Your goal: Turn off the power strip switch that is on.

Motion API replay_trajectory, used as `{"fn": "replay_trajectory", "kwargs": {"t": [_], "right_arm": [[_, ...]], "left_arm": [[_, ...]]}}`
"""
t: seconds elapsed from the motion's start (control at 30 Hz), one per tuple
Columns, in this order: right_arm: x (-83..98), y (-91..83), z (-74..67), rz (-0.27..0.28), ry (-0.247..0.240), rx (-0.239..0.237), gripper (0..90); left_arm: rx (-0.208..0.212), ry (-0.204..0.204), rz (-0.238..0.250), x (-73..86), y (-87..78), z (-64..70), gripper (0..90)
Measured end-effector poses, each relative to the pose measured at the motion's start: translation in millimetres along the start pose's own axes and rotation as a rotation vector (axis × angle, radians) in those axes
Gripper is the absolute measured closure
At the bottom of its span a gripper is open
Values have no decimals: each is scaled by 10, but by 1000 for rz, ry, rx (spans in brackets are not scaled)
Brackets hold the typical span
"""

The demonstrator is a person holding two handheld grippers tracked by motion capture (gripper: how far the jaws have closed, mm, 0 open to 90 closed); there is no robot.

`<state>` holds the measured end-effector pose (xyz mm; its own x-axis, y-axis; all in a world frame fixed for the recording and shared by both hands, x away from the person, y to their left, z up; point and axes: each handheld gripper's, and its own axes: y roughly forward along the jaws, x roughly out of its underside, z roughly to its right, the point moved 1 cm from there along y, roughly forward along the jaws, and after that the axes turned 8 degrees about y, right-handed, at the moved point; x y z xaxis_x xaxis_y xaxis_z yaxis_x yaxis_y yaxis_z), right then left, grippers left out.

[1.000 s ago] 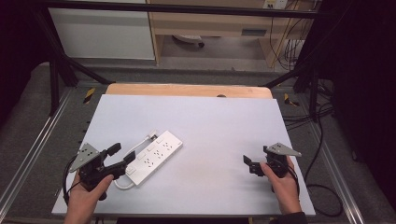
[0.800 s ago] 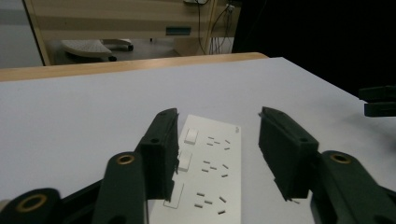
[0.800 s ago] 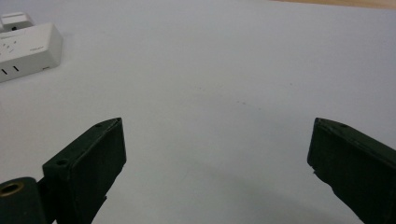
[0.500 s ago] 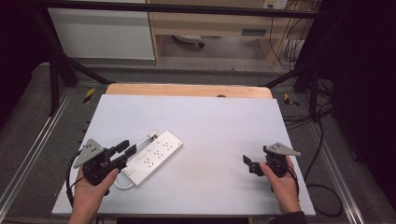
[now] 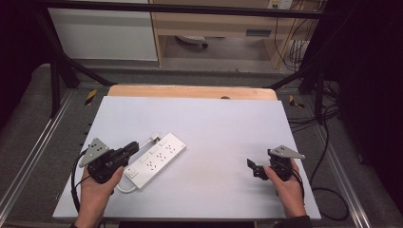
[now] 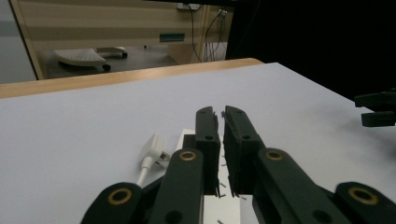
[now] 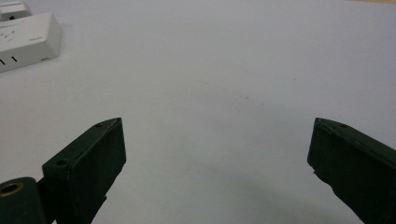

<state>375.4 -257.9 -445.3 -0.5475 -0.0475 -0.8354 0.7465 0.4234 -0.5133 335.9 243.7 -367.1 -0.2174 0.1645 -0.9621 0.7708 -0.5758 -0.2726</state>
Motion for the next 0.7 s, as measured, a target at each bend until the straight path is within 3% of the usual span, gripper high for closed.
{"fn": "replay_trajectory", "kwargs": {"t": [0.33,0.7], "right_arm": [[4,1,0,-4,-1,-5,48],[7,5,-6,-11,-6,-10,45]], "left_arm": [[3,-21,-20,15,78,-69,896],[23,-22,-88,57,205,-136,897]]}}
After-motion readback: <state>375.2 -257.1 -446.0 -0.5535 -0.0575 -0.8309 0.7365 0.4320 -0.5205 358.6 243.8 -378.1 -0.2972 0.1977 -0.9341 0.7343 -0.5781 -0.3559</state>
